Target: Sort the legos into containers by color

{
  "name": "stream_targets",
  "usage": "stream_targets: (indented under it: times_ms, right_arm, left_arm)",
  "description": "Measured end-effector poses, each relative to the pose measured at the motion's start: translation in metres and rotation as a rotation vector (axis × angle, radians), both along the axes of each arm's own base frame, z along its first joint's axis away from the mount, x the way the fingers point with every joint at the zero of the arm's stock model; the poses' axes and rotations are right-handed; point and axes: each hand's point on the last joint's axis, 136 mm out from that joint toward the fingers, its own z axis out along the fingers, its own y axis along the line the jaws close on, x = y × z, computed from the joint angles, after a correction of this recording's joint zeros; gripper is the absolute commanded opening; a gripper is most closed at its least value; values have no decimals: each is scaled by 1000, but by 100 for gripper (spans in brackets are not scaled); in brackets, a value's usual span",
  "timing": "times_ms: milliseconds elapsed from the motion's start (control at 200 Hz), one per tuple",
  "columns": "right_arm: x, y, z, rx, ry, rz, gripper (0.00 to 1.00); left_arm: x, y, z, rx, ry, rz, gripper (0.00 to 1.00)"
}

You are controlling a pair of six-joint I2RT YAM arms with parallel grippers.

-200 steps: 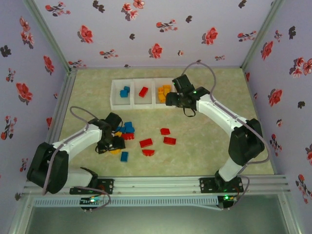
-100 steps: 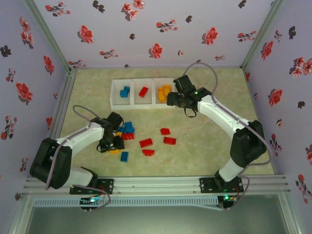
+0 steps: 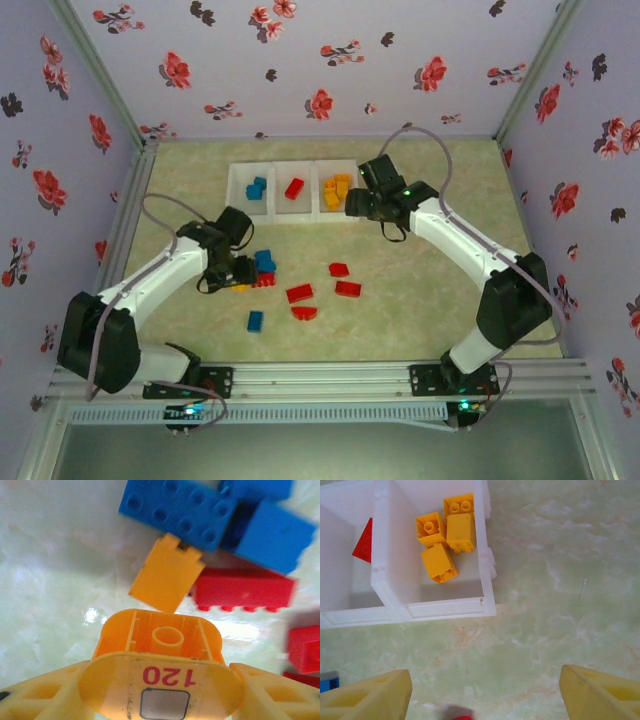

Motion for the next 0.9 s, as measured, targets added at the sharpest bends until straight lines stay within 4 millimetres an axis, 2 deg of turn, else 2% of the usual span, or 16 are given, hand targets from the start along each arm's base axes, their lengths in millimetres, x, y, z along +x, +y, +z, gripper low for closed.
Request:
stream_targets:
  times_ms: [120, 230, 370, 525, 665, 900]
  right_arm:
    - [-6, -6, 1, -6, -3, -6, 79]
    - [-11, -11, 5, -9, -17, -13, 79]
    - [-18, -18, 12, -7, -35, -20, 79]
    - [-25, -23, 13, -10, -39, -25, 79]
    - [-30, -28, 11, -15, -36, -34, 79]
    - [-37, -34, 16, -6, -47, -50, 79]
  left_arm:
    - [18, -8, 29, -21, -66, -20, 51]
    - [43, -21, 55, -41, -127, -43, 50]
    - [79, -41, 76, -52, -177, -76, 51]
    - [121, -73, 94, -69, -235, -138, 49]
    - [159, -109, 101, -86, -283, -194, 47]
    - [219, -176, 93, -114, -354, -278, 46]
